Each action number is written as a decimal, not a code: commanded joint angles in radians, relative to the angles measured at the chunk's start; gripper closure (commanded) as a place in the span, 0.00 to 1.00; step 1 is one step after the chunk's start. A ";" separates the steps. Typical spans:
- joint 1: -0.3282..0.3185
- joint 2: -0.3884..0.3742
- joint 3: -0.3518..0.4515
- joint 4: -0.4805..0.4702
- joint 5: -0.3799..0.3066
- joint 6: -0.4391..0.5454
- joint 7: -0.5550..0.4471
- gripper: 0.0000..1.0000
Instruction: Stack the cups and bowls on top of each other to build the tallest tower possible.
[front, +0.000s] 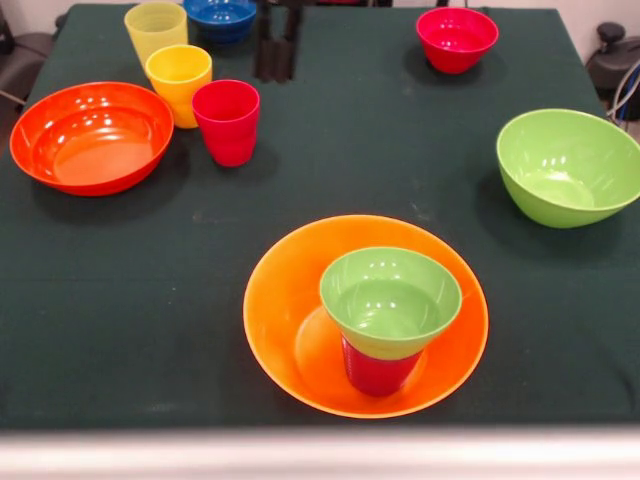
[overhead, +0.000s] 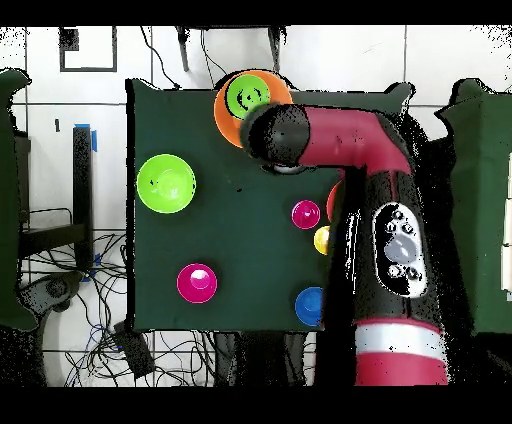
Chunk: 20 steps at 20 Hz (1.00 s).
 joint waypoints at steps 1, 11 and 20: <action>-0.173 -0.139 0.155 0.481 -0.127 -0.215 -0.369 1.00; -0.239 -0.134 0.226 0.544 -0.259 -0.254 -0.257 0.00; -0.208 -0.106 0.237 0.551 -0.320 -0.318 -0.105 0.00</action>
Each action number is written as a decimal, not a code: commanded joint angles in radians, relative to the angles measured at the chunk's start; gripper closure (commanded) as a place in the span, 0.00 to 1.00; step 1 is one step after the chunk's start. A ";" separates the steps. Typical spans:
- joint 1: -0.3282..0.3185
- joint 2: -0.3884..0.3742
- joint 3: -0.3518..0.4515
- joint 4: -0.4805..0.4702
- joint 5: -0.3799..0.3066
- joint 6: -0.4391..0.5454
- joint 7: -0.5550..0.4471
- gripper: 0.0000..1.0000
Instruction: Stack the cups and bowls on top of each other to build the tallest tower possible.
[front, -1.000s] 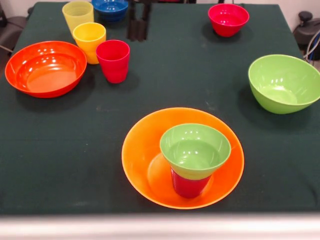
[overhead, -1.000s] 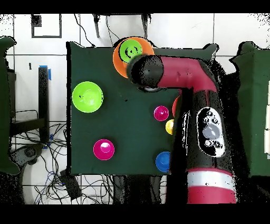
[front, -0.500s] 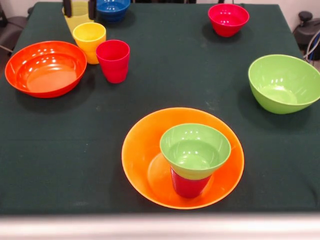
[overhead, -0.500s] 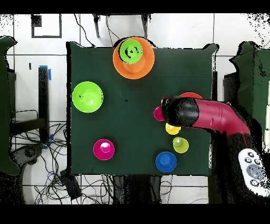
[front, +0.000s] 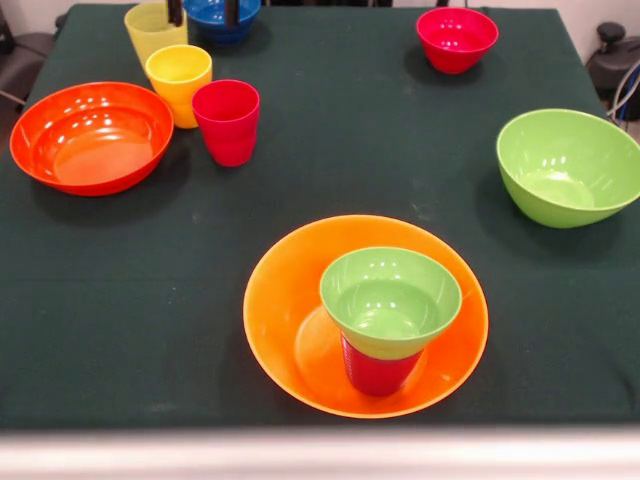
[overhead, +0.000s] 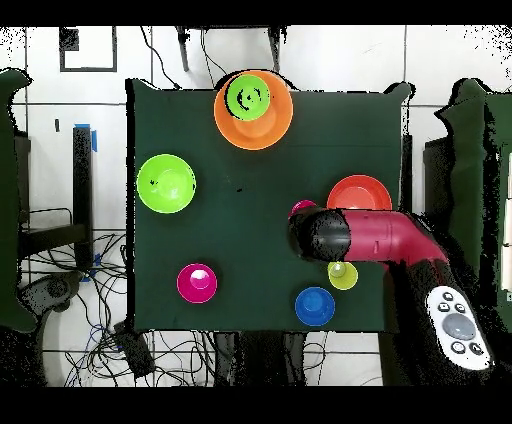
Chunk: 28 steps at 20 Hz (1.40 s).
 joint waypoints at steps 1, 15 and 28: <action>0.055 0.030 0.111 0.073 -0.105 -0.099 -0.089 0.00; 0.079 0.113 0.088 0.012 -0.162 -0.139 -0.058 0.00; 0.077 0.204 0.087 -0.067 -0.185 -0.146 -0.080 0.00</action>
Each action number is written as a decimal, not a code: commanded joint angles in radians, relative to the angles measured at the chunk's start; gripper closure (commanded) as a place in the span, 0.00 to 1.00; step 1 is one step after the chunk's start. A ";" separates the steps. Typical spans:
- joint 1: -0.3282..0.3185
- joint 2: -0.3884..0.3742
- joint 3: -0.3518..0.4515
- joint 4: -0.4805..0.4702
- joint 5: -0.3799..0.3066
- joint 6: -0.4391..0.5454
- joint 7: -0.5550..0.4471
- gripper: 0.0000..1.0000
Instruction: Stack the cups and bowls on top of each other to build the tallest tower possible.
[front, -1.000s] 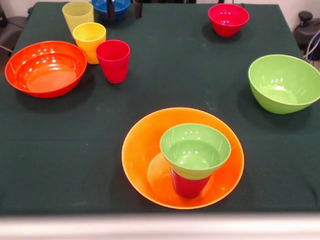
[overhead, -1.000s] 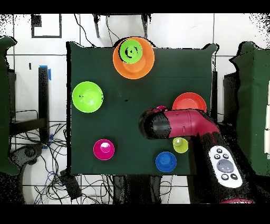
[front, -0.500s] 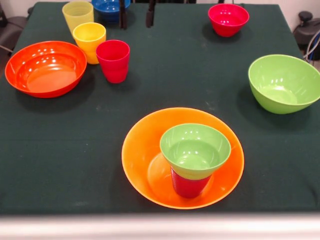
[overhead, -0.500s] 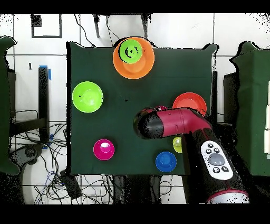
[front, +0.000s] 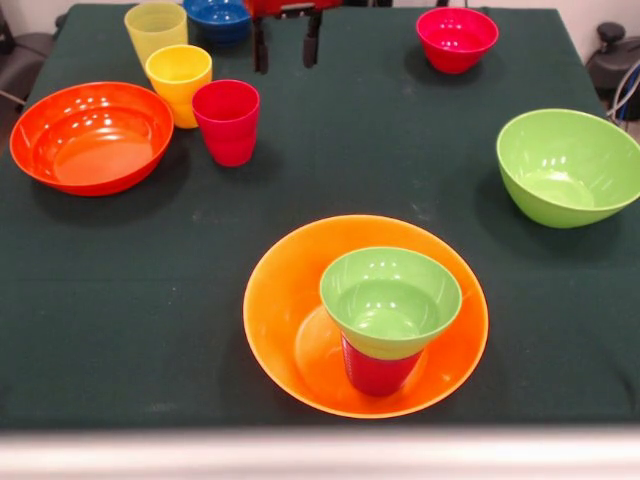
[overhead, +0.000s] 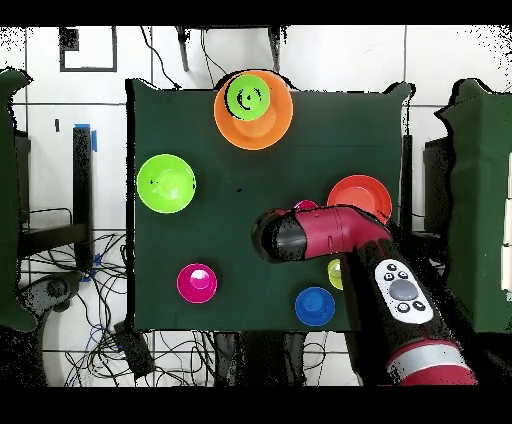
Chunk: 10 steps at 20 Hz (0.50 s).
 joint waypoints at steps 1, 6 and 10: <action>0.010 0.105 0.051 -0.089 -0.115 -0.042 -0.082 0.00; 0.004 0.113 0.056 -0.100 -0.127 -0.040 -0.088 0.00; 0.015 0.071 0.056 -0.101 -0.134 0.008 -0.105 0.00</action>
